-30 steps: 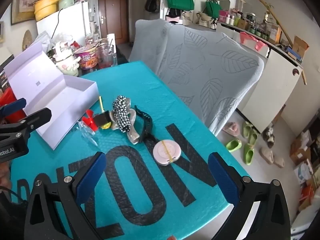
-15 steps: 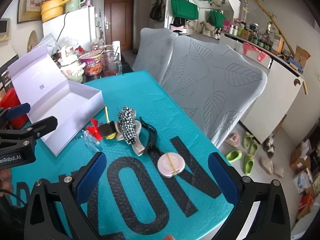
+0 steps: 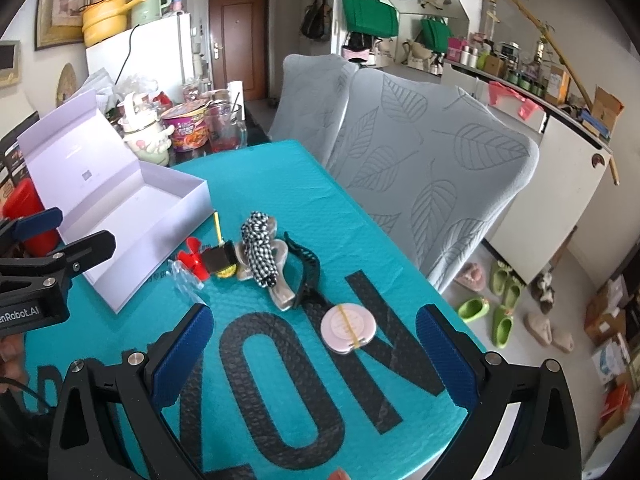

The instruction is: Organize rigid objects

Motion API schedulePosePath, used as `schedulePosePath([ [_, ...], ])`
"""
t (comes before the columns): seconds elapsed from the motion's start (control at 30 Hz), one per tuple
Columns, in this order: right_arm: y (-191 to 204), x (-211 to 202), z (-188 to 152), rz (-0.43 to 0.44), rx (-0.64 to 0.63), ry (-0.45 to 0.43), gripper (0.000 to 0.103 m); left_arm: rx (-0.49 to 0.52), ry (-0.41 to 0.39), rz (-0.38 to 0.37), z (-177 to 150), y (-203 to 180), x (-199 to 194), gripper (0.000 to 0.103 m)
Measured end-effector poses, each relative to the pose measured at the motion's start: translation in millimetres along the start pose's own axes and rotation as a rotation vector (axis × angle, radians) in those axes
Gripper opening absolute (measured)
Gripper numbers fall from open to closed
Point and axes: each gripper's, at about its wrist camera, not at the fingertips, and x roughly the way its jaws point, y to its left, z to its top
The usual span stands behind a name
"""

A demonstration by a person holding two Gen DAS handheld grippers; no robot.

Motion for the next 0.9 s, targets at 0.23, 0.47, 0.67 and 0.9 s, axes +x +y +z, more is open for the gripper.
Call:
schedulePosePath([
  [0.23, -1, -2, -2, -0.004, 0.005, -0.001, 0.103, 0.004, 0.000, -0.002, 0, -1, -1, 0.103],
  [0.47, -6, -2, -9, 0.001, 0.019, 0.002, 0.103, 0.013, 0.000, 0.002, -2, -6, -1, 0.103],
  [0.67, -12, -1, -14, 0.028, 0.025, -0.002, 0.103, 0.044, -0.012, 0.010, -7, -16, -2, 0.103],
  [0.9, -21, -1, -21, 0.062, 0.019, -0.023, 0.103, -0.013, 0.033, 0.033, -20, -13, 8, 0.103],
])
